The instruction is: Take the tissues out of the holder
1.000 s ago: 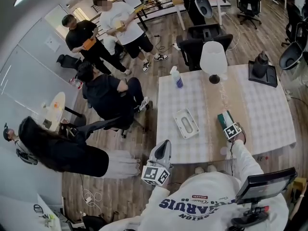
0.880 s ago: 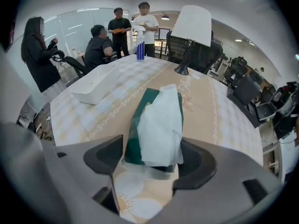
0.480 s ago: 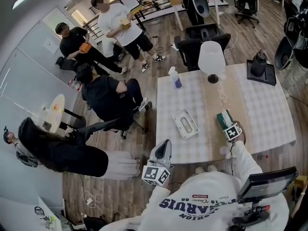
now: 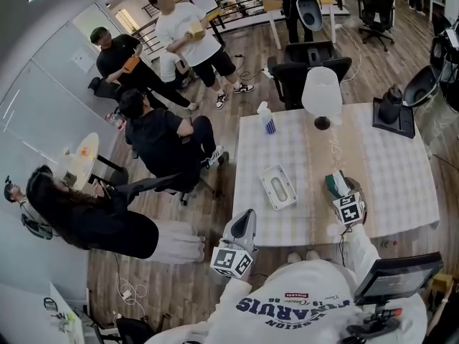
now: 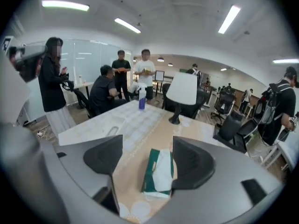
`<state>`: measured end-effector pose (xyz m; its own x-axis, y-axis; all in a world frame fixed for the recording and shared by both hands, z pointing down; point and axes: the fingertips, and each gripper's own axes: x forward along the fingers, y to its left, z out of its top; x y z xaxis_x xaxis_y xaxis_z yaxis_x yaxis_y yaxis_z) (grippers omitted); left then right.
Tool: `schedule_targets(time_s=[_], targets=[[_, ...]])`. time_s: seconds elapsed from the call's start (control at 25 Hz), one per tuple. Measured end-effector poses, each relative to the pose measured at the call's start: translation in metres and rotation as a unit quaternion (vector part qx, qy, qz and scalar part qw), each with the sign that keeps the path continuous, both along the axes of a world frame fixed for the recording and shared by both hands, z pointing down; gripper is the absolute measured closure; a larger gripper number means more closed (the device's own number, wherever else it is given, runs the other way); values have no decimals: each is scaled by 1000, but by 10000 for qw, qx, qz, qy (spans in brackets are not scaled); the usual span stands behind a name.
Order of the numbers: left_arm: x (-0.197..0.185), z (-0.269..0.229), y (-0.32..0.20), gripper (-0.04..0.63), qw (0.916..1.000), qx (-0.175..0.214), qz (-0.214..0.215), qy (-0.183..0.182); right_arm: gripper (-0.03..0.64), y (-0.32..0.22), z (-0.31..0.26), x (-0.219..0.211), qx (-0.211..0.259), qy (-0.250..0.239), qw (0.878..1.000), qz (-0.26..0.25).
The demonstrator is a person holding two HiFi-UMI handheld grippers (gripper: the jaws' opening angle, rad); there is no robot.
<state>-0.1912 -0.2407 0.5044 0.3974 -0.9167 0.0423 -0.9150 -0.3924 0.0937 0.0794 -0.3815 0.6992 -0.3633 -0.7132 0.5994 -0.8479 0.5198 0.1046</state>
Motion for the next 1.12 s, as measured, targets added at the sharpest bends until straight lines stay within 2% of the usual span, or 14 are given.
schedule_targets(time_s=[0.04,0.08,0.16,0.28,0.44,0.64,0.88,1.12], targets=[[1,-2,0,591,10000,24,5,-5,286,3,-21,-7,216,-172,9996,-67],[2,-3,0,591,10000,49,9,-10,331,7,-43,-15,430,-346,9984,-157],[3,-8,2,591,10000,94,0,-2,466,17,-89,-29,819,-720,9933,-375],[4,-15,3,591,9999,169,-15,22,569,34,-148,-48,1224,-1309,9815,-675],[8,-25,4,591,9997,244,3,48,602,55,-202,-68,1605,-1857,9637,-1049],[9,-33,5,591,9995,299,-47,-100,609,81,-238,-89,1940,-1983,9482,-1551],[6,-31,8,591,9996,258,-111,-94,611,88,-229,-101,1870,-1851,9473,-1828],[3,-27,11,591,9997,217,-111,-98,611,87,-220,-106,1795,-1799,9491,-1862]])
